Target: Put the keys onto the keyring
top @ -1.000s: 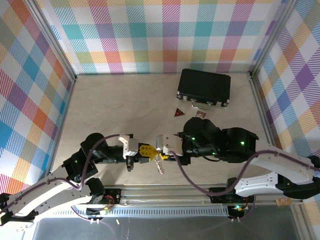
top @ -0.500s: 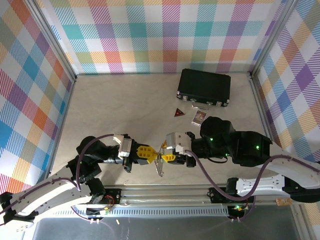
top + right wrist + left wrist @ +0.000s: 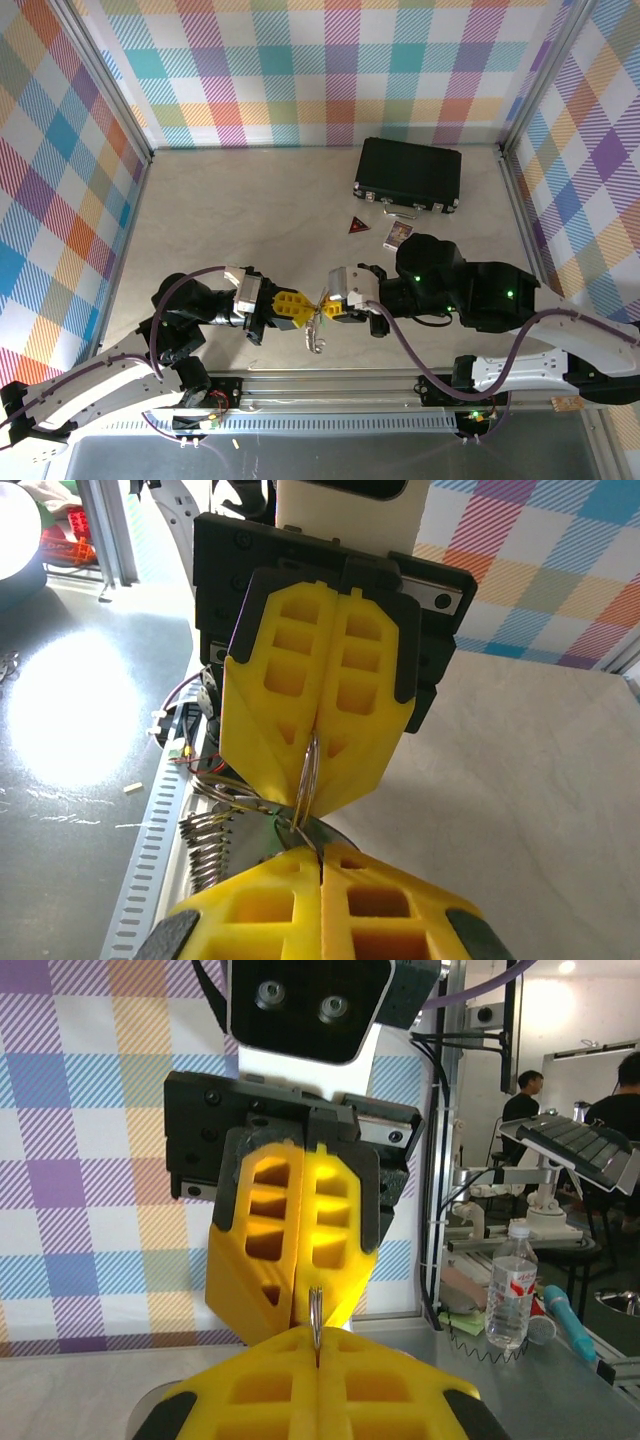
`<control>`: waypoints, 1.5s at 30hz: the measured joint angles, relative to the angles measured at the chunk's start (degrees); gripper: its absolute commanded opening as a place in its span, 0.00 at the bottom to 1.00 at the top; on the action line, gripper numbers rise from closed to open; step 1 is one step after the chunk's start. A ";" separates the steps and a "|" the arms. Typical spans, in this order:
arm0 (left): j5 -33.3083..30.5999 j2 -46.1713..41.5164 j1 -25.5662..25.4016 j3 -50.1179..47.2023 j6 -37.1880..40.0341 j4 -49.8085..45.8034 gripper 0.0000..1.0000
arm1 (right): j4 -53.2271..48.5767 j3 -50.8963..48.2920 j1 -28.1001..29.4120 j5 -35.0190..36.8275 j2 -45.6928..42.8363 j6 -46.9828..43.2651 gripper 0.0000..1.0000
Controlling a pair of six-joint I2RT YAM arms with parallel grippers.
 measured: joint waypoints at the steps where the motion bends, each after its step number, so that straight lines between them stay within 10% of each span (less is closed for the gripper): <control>1: 0.02 -0.04 -0.02 -0.15 -0.20 0.00 0.00 | -0.11 0.00 -0.04 -0.20 0.31 0.00 0.01; 12: -0.31 -1.64 -0.02 -1.60 -0.15 0.31 0.00 | 1.44 -3.06 -0.04 -1.88 -2.78 0.79 0.42; 37: -1.73 -0.94 0.00 -1.62 2.38 -2.75 0.00 | 6.16 -4.22 -0.04 -2.14 -1.05 3.04 0.00; 45: -11.56 -1.22 -0.02 5.29 11.82 -23.21 0.16 | -4.17 3.72 -0.42 3.26 5.99 -0.83 0.00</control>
